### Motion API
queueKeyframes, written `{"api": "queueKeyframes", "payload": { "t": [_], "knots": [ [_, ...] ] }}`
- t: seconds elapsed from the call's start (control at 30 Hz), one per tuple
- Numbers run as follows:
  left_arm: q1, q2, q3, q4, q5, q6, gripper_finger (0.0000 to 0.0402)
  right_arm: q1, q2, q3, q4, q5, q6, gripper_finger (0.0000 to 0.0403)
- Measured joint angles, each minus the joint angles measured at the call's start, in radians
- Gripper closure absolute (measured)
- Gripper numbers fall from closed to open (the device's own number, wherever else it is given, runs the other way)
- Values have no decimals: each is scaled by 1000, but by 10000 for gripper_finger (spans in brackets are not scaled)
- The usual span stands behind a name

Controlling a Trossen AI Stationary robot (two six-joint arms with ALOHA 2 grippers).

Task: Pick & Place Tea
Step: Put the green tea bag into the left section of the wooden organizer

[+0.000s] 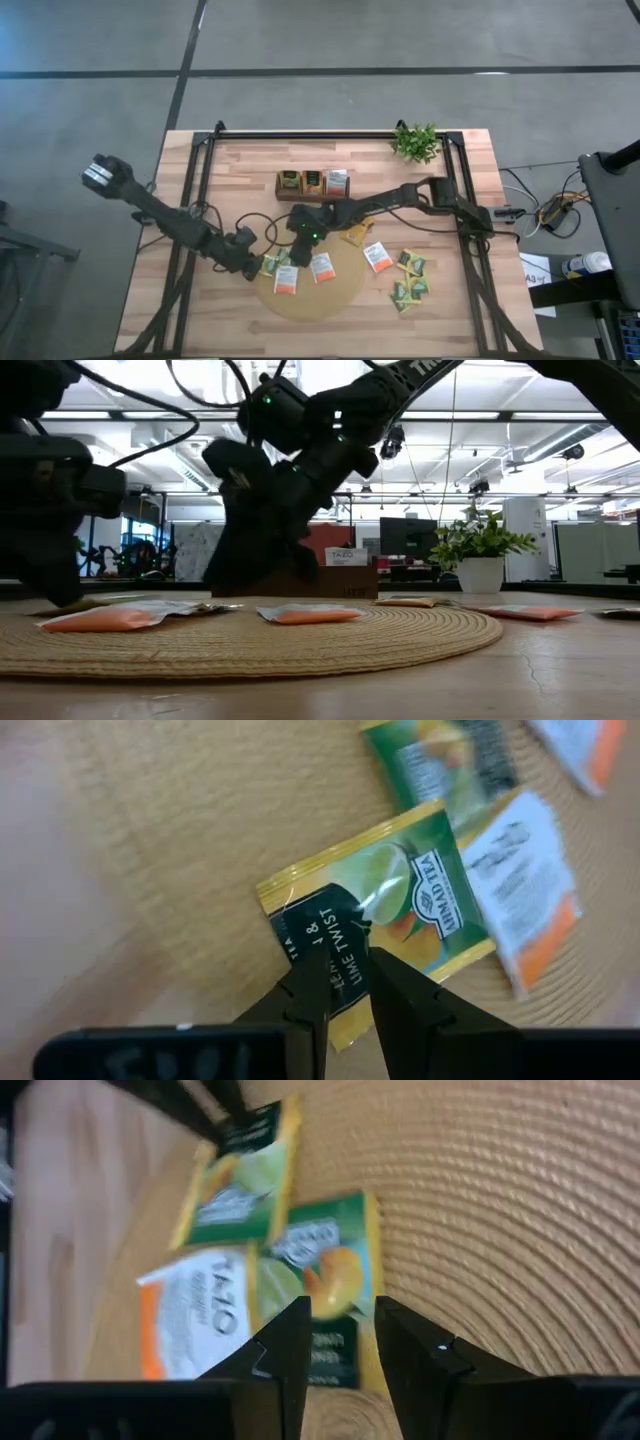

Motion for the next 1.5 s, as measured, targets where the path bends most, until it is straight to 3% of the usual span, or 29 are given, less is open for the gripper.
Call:
{"api": "queueKeyframes", "payload": {
  "t": [0.27,0.73,0.8,0.97,1.07,1.13,1.3,1.5],
  "knots": [
    [10,156,1,287,-22,51,333,0,0,-15,-53,-3,0,291],
    [33,187,1,342,-162,20,333,18,-48,-13,-55,-140,4,291],
    [35,187,1,350,-168,19,333,26,-48,-13,-52,-101,12,291],
    [35,188,1,372,-177,19,333,26,-67,-4,-179,135,20,291],
    [35,188,1,374,-195,23,333,14,-69,12,-264,186,-9,291],
    [39,188,1,375,-208,23,333,10,-69,13,-255,146,-20,291],
    [41,188,1,376,-213,24,333,7,-68,15,-77,-122,20,291],
    [41,174,1,376,-191,24,333,35,-53,14,-36,-123,58,296]
  ]
}}
